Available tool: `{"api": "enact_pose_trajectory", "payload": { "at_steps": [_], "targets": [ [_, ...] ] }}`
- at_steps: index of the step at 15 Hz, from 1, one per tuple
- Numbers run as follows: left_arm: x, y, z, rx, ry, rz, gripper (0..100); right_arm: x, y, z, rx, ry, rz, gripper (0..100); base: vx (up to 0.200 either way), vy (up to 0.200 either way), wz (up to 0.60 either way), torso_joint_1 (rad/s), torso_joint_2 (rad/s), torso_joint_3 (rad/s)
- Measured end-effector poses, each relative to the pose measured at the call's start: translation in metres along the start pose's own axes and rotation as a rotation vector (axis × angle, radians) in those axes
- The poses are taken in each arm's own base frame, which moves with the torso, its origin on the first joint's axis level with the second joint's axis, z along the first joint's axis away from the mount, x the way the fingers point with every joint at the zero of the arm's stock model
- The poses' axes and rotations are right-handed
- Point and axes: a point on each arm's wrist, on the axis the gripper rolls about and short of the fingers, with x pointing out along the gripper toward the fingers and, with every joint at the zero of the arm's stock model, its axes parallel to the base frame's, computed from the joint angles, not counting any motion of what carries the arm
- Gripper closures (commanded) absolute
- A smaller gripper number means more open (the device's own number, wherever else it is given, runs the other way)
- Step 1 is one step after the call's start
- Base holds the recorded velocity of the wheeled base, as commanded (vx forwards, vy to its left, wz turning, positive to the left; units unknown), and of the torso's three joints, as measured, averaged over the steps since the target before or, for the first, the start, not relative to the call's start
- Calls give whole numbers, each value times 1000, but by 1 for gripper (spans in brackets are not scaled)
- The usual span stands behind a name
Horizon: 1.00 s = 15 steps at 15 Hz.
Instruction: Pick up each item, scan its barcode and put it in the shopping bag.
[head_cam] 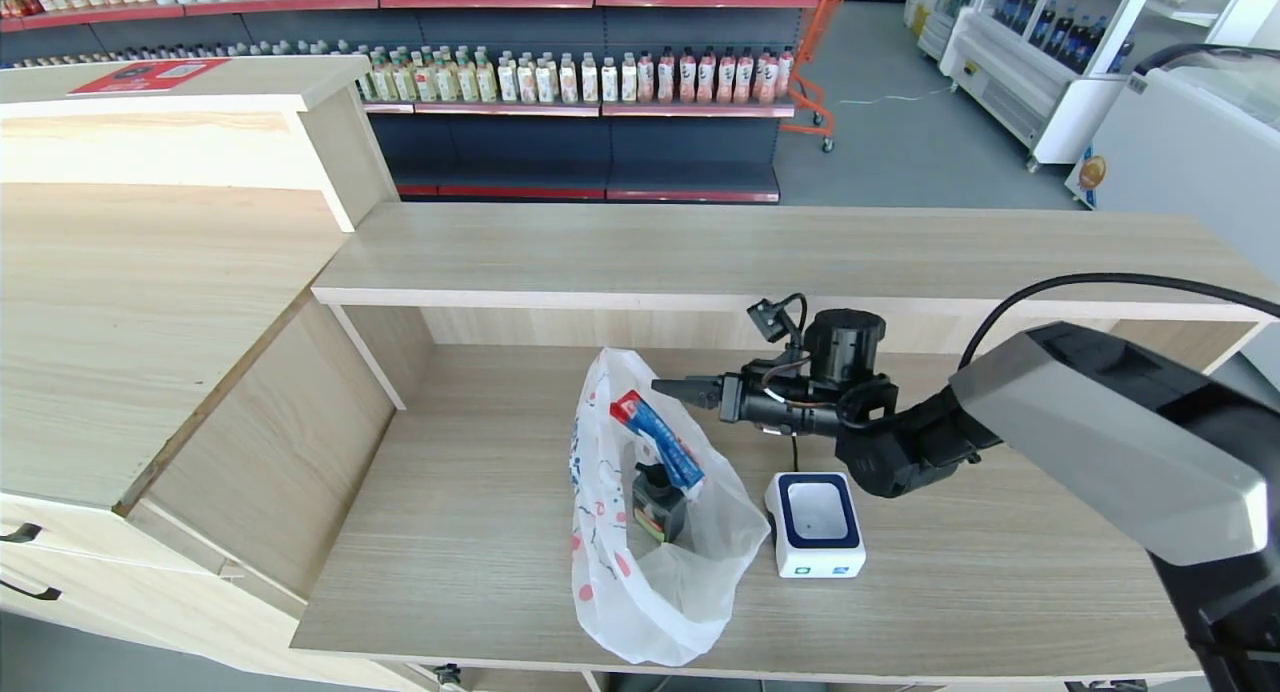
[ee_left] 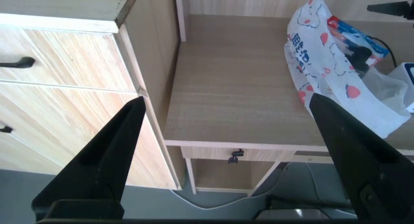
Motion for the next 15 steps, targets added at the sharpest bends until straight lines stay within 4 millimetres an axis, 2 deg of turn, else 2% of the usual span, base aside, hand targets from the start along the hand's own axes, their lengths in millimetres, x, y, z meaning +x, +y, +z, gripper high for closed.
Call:
{"api": "enact_pose_trajectory", "payload": {
  "at_steps": [2,4,7,9,10,12,15],
  "targets": [
    [0,0,0,0,0,0,0,-21,13,7,34,9,-20,0,0,0,0,0,0,0],
    [0,0,0,0,0,0,0,-53,27,11,63,20,-57,0,0,0,0,0,0,0],
    [0,0,0,0,0,0,0,-117,60,26,71,-5,-127,0,0,0,0,0,0,0],
    [0,0,0,0,0,-1,0,-172,90,36,-4,-33,-211,0,0,0,0,0,0,0],
    [0,0,0,0,0,0,0,-199,103,34,-49,-38,-276,0,0,0,0,0,0,0],
    [0,0,0,0,0,0,0,-255,136,17,-109,-43,-491,0,0,0,0,0,0,0],
    [0,0,0,0,0,0,0,-307,191,-23,-149,-72,-804,0,0,0,0,0,0,0]
  ]
}}
